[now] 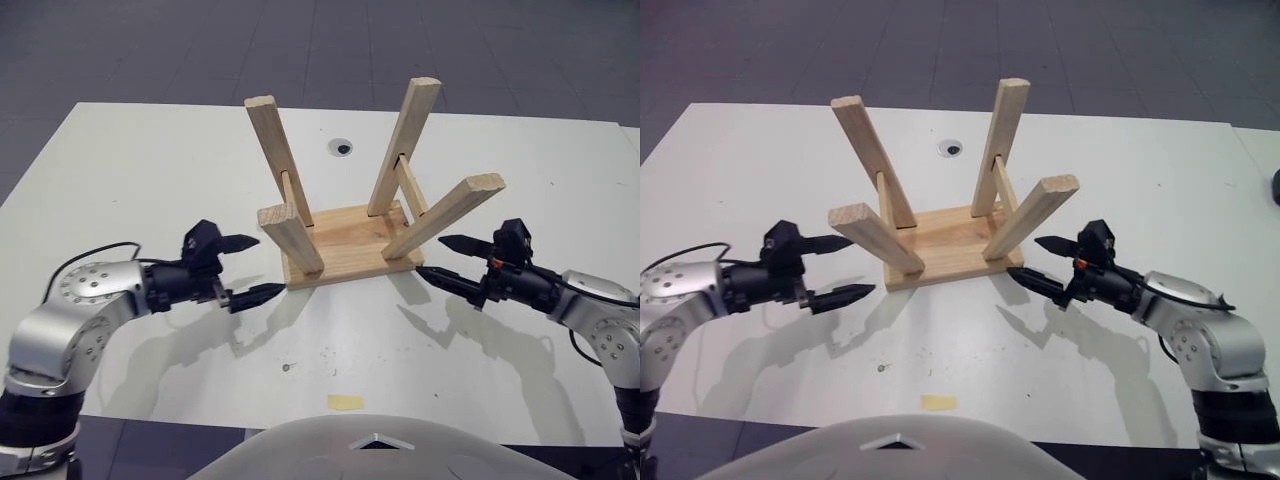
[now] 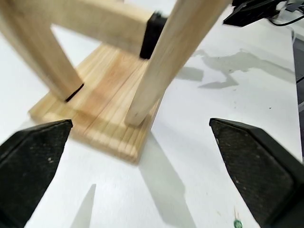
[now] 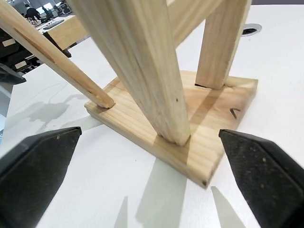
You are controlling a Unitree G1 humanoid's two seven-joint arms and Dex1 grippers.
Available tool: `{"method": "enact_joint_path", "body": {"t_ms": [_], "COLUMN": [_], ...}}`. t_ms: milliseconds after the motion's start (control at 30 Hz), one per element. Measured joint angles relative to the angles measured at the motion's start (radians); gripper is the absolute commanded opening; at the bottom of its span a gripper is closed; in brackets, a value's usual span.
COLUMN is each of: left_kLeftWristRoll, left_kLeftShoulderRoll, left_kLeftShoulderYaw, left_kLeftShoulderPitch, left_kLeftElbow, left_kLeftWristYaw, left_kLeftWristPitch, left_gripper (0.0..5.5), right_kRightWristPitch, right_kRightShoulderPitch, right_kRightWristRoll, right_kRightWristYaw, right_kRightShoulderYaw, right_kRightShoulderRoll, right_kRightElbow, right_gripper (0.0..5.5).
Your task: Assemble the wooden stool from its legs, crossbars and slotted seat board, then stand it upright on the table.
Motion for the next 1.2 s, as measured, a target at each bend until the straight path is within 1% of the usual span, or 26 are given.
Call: {"method": "enact_joint_path", "body": {"t_ms": [67, 133, 300, 533, 733, 867, 1000, 1100, 1167, 1200], "left_kLeftWristRoll": [0.020, 0.075, 0.154, 0.149, 0.094, 0.097, 0.098, 0.095, 0.094, 0.094], "left_kLeftShoulderRoll": [-0.021, -0.023, -0.017, -0.019, -0.016, -0.029, -0.109, -0.128, -0.128, -0.128], "left_kLeftShoulderYaw": [-0.033, -0.058, -0.069, -0.068, -0.075, -0.112, -0.134, -0.134, -0.130, -0.126], "left_kLeftShoulderPitch": [-0.038, -0.082, -0.095, -0.105, -0.121, -0.136, -0.165, -0.187, -0.189, -0.189], "left_kLeftElbow": [0.004, 0.058, 0.155, 0.171, 0.231, 0.327, 0.379, 0.387, 0.415, 0.430], "left_kLeftWristYaw": [0.008, 0.022, 0.026, 0.006, -0.106, -0.144, -0.121, -0.120, -0.128, -0.135], "left_kLeftWristPitch": [-0.016, -0.051, -0.105, -0.110, -0.083, -0.073, -0.071, -0.068, -0.063, -0.060], "left_gripper": [5.37, 5.37, 5.37, 5.37, 5.37, 5.40, 5.40, 5.40, 5.07, 4.96], "right_kRightWristPitch": [-0.009, -0.007, 0.033, 0.029, 0.026, 0.045, 0.057, 0.075, 0.081, 0.083], "right_kRightShoulderPitch": [-0.024, -0.027, 0.025, 0.033, -0.010, -0.026, -0.061, -0.074, -0.075, -0.075], "right_kRightWristRoll": [-0.016, -0.019, 0.016, -0.011, -0.023, -0.018, -0.019, -0.009, -0.007, -0.007], "right_kRightWristYaw": [0.006, 0.018, 0.062, 0.020, 0.046, 0.085, 0.084, 0.083, 0.083, 0.083], "right_kRightShoulderYaw": [0.025, 0.051, 0.049, 0.027, 0.028, 0.044, 0.048, 0.040, 0.039, 0.039], "right_kRightShoulderRoll": [0.021, 0.048, 0.045, 0.065, 0.079, 0.083, 0.116, 0.126, 0.130, 0.131], "right_kRightElbow": [0.005, -0.007, -0.064, -0.047, 0.017, 0.053, 0.104, 0.128, 0.143, 0.144], "right_gripper": [5.40, 5.40, 5.40, 5.40, 5.40, 4.75, 4.09, 3.60, 3.20, 3.10]}}
